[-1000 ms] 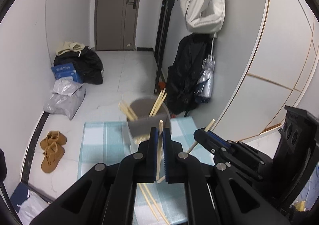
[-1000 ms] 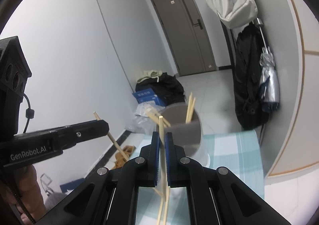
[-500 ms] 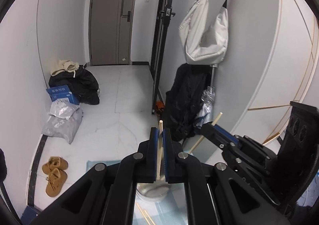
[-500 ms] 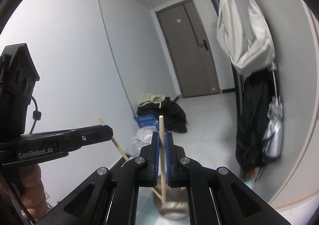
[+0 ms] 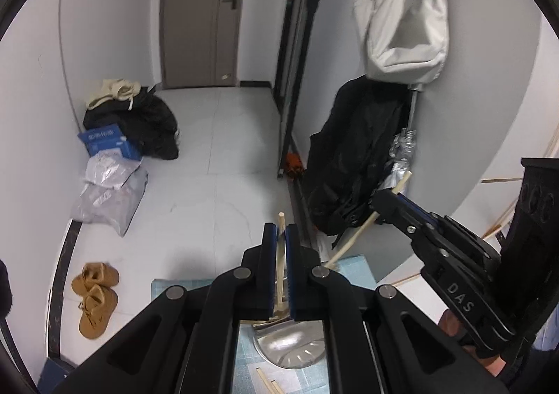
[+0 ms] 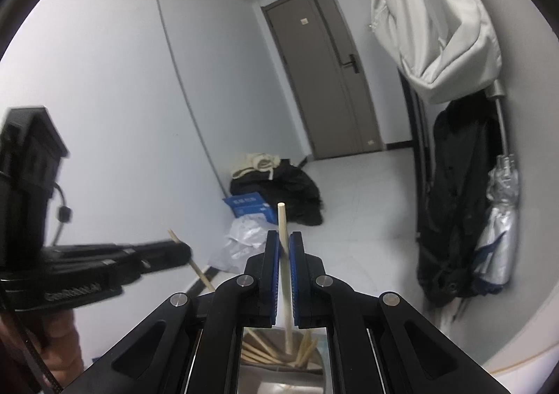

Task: Organize utensils
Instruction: 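Lower both chopsticks into the holder and open both grippers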

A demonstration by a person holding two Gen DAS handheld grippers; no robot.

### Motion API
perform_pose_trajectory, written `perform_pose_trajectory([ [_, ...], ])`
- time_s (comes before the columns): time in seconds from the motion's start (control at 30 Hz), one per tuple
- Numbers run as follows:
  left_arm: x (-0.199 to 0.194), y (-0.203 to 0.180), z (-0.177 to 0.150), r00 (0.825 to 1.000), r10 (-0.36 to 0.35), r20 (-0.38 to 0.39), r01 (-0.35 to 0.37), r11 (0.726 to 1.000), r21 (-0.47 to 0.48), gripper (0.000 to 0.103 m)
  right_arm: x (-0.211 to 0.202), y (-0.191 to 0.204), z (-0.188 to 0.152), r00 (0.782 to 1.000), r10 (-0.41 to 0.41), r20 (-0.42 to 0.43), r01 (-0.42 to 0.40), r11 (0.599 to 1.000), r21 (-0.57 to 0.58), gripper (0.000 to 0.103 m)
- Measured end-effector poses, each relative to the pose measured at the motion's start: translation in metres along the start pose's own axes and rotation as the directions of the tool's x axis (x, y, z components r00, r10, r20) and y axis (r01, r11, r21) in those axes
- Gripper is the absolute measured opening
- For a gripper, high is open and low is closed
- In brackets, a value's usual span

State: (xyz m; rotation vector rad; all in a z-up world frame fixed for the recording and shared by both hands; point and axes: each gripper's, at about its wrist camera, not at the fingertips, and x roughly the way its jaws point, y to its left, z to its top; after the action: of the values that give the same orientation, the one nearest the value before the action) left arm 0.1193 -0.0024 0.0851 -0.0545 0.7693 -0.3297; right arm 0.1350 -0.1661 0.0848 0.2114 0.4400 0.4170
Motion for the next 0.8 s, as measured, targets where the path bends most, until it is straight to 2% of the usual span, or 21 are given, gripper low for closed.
perform_pose_trajectory([
  [0.3, 0.020, 0.007, -0.008, 0.999, -0.020, -0.033, 0.020, 1.000, -0.018, 0.001, 0.024, -0.002, -0.030, 0.996, 0.013, -0.088, -0.016, 0.999, -0.031, 0.005],
  [0.43, 0.030, 0.010, -0.017, 0.998, -0.029, -0.053, 0.027, 0.999, -0.040, 0.001, 0.034, 0.003, -0.044, 0.989, 0.025, -0.148, -0.034, 0.997, -0.063, 0.006],
  [0.53, 0.038, 0.012, -0.019, 0.994, -0.066, -0.084, 0.061, 0.996, -0.069, 0.001, 0.039, 0.008, -0.054, 0.979, 0.049, -0.196, -0.067, 0.994, -0.084, 0.008],
  [0.63, 0.031, 0.012, -0.022, 0.999, -0.026, -0.045, 0.024, 0.999, -0.046, 0.001, 0.036, 0.007, -0.060, 0.976, 0.057, -0.209, -0.074, 0.994, -0.075, 0.008],
  [0.7, 0.026, 0.014, -0.025, 0.999, -0.029, -0.026, 0.027, 0.998, -0.050, 0.002, 0.030, 0.006, -0.062, 0.977, 0.055, -0.205, -0.070, 0.995, -0.068, 0.008],
  [0.8, 0.021, 0.018, -0.027, 0.999, -0.003, -0.032, 0.001, 0.997, -0.079, 0.014, 0.019, 0.006, -0.065, 0.979, 0.041, -0.199, -0.054, 0.997, -0.061, 0.009],
])
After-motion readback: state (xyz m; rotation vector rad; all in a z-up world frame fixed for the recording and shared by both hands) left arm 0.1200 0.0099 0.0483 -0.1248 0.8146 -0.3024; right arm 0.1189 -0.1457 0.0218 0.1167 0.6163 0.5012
